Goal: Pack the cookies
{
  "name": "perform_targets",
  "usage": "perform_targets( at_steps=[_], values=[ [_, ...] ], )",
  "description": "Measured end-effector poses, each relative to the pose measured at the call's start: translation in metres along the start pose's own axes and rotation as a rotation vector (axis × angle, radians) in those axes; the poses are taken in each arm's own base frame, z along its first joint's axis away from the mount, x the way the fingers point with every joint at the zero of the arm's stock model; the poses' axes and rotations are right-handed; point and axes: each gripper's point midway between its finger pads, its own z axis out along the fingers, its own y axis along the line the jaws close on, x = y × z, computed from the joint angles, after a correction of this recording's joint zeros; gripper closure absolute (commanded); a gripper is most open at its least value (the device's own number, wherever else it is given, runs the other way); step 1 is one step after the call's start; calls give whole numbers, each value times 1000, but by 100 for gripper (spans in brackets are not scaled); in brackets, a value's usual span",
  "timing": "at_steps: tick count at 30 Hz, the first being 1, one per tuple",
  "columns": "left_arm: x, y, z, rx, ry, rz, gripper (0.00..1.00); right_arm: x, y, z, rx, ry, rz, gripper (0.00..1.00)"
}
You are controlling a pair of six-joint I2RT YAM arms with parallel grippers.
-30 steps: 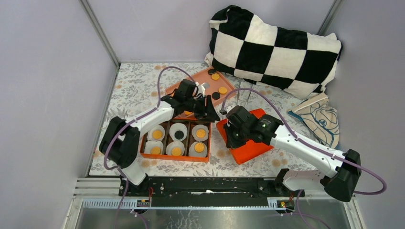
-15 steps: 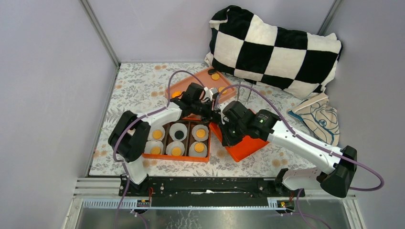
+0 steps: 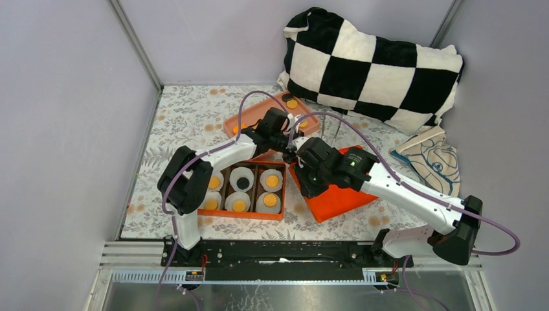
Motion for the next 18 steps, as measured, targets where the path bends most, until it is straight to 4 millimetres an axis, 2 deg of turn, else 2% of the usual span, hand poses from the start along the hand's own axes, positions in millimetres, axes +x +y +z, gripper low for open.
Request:
perform_targets(
  at_steps=[5,9,13,18],
  values=[
    [-3,-2,5,-17,23,21,100,-26,-3,-19,108,-119,-63,52],
    [-12,7,14,-66,48,-9,100,-32,6,-27,224,-151,-156,46],
    [-27,3,19,-88,49,-7,100,-23,5,-7,379,-92,-248,46],
    [-41,-10,11,-94,26,16,100,-3,-13,24,568,-2,-288,47]
  ],
)
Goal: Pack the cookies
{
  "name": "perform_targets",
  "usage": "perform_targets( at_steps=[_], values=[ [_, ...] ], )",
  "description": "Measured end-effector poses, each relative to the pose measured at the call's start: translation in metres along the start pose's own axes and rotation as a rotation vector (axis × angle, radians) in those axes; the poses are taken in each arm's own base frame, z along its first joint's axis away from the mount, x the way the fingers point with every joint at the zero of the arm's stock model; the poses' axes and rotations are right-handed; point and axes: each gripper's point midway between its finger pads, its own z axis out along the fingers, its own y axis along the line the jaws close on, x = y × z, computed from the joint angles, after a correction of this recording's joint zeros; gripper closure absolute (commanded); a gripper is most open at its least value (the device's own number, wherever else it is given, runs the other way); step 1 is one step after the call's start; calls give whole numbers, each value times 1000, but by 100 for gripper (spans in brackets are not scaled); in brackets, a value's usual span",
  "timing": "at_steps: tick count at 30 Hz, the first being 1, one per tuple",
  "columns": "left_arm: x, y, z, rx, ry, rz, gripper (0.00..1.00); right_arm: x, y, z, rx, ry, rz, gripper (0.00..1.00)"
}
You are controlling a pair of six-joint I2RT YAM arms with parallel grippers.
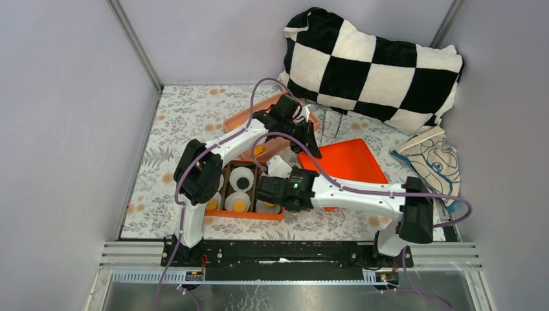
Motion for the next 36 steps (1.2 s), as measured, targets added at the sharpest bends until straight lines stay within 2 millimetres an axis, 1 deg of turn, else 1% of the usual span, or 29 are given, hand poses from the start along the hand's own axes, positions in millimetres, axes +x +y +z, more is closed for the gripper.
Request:
perform_targets(
  at_steps=[4,6,8,11,13,16,18,21,24,28,33,35,36],
  values=[
    [-2,3,-3,-28,-20,-5,100,14,-7,17,141,48,11,47],
    [-3,5,-5,-37,-26,-8,100,17,-13,21,211,57,20,47],
    [-3,7,-6,-46,-30,-17,100,21,-19,21,266,58,8,47],
    [-6,11,-10,-57,-37,-33,100,18,-18,11,282,37,-11,48],
    [-7,14,-12,-64,-39,-42,100,9,-14,0,270,3,-16,48],
    [-9,24,-17,-89,-41,-49,100,-1,-17,-17,280,-37,-35,48],
    [-10,30,-20,-103,-42,-59,100,-3,-21,-24,292,-44,-51,47],
    [-13,35,-25,-110,-49,-68,100,0,-24,-26,306,-37,-69,47],
    [-15,37,-27,-112,-53,-72,100,4,-25,-23,319,-31,-82,46],
    [-15,38,-29,-114,-54,-73,100,15,-21,-8,341,-9,-115,46],
    [-9,29,-38,-108,-60,-65,100,14,-18,7,355,-17,-93,47],
    [-6,24,-44,-105,-64,-59,100,11,-21,13,364,-25,-68,51],
    [-3,21,-48,-104,-65,-58,100,11,-23,15,373,-25,-61,56]
  ],
)
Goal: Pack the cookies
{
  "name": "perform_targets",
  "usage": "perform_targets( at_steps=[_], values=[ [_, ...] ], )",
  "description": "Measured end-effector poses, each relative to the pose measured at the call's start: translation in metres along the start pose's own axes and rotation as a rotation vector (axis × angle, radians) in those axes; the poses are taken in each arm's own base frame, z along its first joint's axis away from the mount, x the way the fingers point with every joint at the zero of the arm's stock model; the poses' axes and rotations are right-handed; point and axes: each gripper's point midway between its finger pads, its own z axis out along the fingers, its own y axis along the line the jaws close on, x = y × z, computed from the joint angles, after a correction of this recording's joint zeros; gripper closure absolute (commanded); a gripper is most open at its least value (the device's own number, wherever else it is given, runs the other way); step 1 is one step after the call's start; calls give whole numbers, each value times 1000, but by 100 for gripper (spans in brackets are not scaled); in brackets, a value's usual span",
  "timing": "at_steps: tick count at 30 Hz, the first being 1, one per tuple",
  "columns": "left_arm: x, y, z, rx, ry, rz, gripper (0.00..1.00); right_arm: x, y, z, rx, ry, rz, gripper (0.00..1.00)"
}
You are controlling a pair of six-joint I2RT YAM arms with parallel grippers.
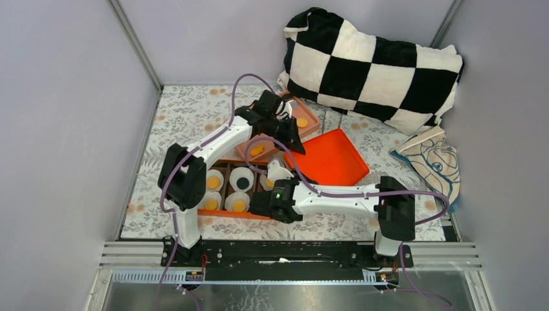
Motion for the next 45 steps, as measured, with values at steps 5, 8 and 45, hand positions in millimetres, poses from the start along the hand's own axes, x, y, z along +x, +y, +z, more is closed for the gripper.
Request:
perform_targets(
  at_steps=[5,8,45],
  values=[
    [6,-7,-13,-2,-16,8,99,-5,-15,11,65,-10,35,88],
    [6,-5,-13,-15,-21,-14,88,-6,-18,13,99,-19,2,100],
    [-23,54,-302,-586,-1020,-64,100,-154,-106,-144,-1099,-637,985,100]
  ],
)
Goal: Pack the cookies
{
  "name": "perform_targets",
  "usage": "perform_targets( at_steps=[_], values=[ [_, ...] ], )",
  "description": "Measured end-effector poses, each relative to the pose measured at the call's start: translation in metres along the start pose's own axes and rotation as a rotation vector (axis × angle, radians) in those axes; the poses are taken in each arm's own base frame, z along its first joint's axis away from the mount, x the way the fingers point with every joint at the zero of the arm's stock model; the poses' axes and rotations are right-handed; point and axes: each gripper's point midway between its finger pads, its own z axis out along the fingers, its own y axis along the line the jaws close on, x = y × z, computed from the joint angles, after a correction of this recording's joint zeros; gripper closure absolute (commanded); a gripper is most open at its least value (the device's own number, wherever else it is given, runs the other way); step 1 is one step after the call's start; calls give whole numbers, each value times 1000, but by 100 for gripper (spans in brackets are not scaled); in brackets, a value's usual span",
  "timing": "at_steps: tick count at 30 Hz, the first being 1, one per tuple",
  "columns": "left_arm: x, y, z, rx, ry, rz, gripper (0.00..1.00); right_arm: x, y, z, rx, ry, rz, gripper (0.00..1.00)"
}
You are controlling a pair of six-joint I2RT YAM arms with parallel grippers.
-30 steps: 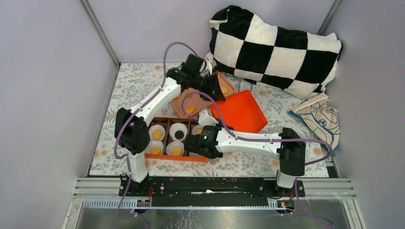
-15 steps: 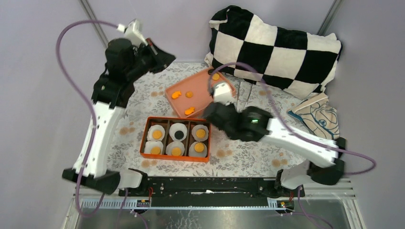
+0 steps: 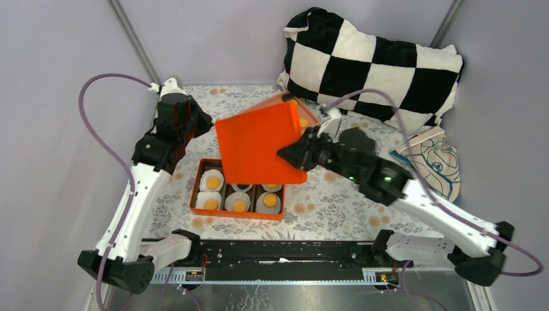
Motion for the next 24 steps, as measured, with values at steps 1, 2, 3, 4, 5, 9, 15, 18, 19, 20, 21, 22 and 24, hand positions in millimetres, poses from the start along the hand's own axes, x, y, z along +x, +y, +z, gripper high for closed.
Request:
perform_targets(
  at_steps=[1,2,3,4,5,9,15,18,19,20,21,22,24],
  values=[
    [-3,1,-4,-2,-16,-2,100,11,-8,9,-10,16,38,100],
    [-7,2,-8,-4,-35,-6,100,31,-22,26,-24,48,96,100],
    [-11,3,-12,-7,-52,-9,100,49,-35,39,-26,74,144,100],
    [-13,4,-15,-9,-64,-11,100,71,-50,52,-29,104,199,100],
    [-16,5,-17,-16,-78,-12,100,91,-64,60,-23,128,243,100],
    [-16,12,-20,-44,-90,-7,100,137,-89,72,-42,174,382,100],
    [9,31,-17,-84,-39,12,100,82,-57,71,-250,-1,434,100],
    [21,35,-14,-81,-9,18,100,65,-51,60,-282,-57,426,100],
    [26,35,-14,-75,5,20,100,62,-51,55,-277,-65,412,100],
    [31,34,-13,-66,19,21,100,59,-51,49,-268,-72,387,100],
    [38,34,-13,-56,38,27,100,56,-51,43,-254,-84,362,100],
    [46,33,-13,-46,57,34,100,51,-53,36,-225,-95,328,100],
    [69,28,-12,-20,113,62,100,35,-58,23,-149,-132,255,100]
  ],
)
